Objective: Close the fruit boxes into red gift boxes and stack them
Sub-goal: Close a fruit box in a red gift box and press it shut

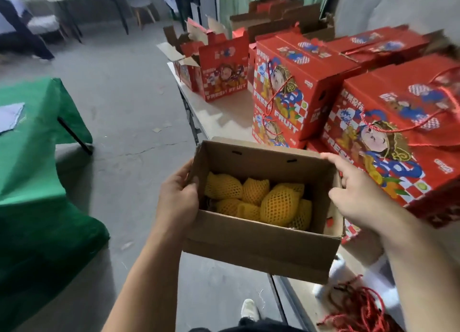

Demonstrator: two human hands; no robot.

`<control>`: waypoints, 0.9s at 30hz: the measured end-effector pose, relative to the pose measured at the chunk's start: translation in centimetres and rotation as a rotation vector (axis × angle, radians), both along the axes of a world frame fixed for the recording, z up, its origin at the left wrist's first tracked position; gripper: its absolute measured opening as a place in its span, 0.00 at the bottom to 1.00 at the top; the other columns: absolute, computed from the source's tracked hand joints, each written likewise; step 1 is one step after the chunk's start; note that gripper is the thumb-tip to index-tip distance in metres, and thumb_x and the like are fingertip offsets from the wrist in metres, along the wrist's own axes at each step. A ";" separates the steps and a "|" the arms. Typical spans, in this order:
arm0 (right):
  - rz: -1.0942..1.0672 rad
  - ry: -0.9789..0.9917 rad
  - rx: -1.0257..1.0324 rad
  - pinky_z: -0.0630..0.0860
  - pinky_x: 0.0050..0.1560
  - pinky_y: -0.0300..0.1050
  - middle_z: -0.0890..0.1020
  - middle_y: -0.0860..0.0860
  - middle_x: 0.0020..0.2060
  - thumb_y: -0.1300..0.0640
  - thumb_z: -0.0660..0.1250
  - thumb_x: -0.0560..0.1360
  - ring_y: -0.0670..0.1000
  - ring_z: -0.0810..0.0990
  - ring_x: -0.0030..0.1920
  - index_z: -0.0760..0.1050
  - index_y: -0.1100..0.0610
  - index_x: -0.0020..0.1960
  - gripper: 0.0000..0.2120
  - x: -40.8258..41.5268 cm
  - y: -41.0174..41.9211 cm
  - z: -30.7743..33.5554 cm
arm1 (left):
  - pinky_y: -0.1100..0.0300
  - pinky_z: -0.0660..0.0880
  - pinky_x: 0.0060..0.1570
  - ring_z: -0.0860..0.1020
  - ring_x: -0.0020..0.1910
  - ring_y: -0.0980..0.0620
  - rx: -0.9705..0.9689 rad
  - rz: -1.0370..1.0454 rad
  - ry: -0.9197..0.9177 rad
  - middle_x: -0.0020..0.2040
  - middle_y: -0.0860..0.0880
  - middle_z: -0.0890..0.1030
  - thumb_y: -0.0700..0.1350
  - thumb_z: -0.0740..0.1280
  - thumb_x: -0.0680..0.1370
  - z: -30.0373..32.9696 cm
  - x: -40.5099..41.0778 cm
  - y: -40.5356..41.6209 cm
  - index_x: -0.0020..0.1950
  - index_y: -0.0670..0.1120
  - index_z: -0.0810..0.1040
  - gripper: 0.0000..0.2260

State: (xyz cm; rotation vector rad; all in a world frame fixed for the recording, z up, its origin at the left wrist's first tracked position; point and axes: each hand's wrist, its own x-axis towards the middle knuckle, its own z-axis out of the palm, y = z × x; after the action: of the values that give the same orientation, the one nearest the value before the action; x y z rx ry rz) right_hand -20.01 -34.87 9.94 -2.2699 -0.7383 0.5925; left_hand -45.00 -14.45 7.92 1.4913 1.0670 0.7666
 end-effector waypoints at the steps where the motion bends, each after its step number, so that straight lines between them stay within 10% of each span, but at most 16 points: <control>1: -0.011 -0.009 -0.017 0.67 0.47 0.46 0.74 0.49 0.56 0.67 0.61 0.78 0.50 0.69 0.49 0.57 0.34 0.79 0.39 0.7 0.9 0.0 | 0.55 0.78 0.66 0.83 0.60 0.57 -0.002 -0.016 0.009 0.57 0.60 0.86 0.35 0.62 0.84 -0.1 1.1 1.4 0.64 0.62 0.82 0.23; 6: -0.129 -0.129 -0.145 0.71 0.73 0.62 0.57 0.45 0.82 0.64 0.64 0.79 0.56 0.63 0.79 0.52 0.34 0.81 0.41 2.8 3.2 -1.5 | 0.63 0.79 0.57 0.82 0.59 0.57 0.008 -0.160 0.095 0.55 0.63 0.85 0.37 0.61 0.85 -1.1 7.9 7.8 0.56 0.71 0.80 0.25; 17: -0.580 0.102 -0.043 0.74 0.63 0.50 0.56 0.49 0.83 0.68 0.60 0.81 0.59 0.67 0.77 0.49 0.37 0.82 0.41 1.2 12.9 -10.1 | 0.46 0.73 0.72 0.76 0.71 0.49 0.093 -0.693 0.328 0.70 0.51 0.80 0.31 0.58 0.81 -10.1 20.6 22.3 0.76 0.49 0.74 0.26; 21: -0.926 0.075 -0.128 0.75 0.61 0.56 0.61 0.54 0.82 0.59 0.64 0.81 0.64 0.71 0.73 0.44 0.42 0.83 0.41 -0.6 15.6 -12.5 | 0.52 0.77 0.58 0.79 0.62 0.49 -0.013 -0.853 0.369 0.65 0.51 0.80 0.37 0.60 0.83 -11.7 22.8 24.9 0.70 0.54 0.72 0.18; 27: -1.247 0.445 0.085 0.70 0.61 0.51 0.73 0.57 0.73 0.61 0.62 0.81 0.59 0.74 0.66 0.63 0.56 0.78 0.26 -4.3 17.0 -14.2 | 0.48 0.82 0.56 0.82 0.57 0.46 -0.355 -1.020 0.430 0.58 0.48 0.83 0.48 0.66 0.80 -12.2 23.1 26.6 0.65 0.54 0.77 0.14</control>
State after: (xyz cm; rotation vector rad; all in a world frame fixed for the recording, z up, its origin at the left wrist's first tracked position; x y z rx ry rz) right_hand -24.33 -17.92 -4.29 -1.9184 0.8281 0.3742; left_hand -21.90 12.14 -4.30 1.6433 0.5459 -0.4492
